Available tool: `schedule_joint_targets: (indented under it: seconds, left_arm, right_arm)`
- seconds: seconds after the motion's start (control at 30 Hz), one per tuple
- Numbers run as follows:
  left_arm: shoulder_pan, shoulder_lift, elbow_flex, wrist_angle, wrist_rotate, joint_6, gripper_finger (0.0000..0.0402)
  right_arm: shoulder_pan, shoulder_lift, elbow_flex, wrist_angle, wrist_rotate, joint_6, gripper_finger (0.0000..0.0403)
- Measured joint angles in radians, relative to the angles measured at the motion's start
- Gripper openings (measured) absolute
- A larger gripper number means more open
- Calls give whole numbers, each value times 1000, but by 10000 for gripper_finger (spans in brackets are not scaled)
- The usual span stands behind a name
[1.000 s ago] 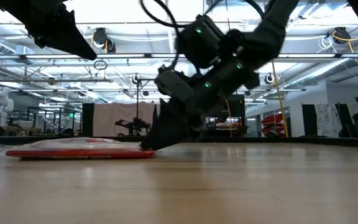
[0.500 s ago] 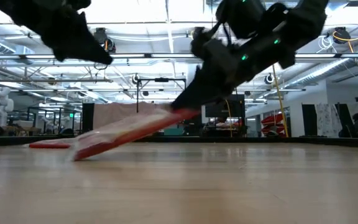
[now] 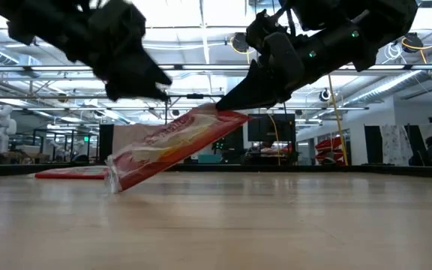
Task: Sort popcorn bags into baskets
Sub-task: Put the popcorn bag into the transparent bin
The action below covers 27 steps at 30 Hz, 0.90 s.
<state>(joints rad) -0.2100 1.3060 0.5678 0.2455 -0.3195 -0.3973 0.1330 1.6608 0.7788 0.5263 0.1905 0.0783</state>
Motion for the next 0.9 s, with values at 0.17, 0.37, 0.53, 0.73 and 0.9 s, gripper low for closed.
schedule_joint_targets:
  seconds: [0.17,0.37,0.53,0.73,0.9]
  left_arm:
    - [62,85,-1,49,175,-15,242]
    - [103,192,-2,77,249,-24,218]
    - [106,238,-2,184,350,63,150]
    - [99,209,8,198,370,156,19]
    - [102,143,9,157,346,229,30]
  right_arm:
    - [0,1,0,16,-4,-20,0]
    - [0,0,0,31,-4,-42,0]
    - [0,0,0,31,-8,-45,0]
    - [0,-41,0,-4,-7,-24,0]
    - [0,-159,1,-148,-18,50,22]
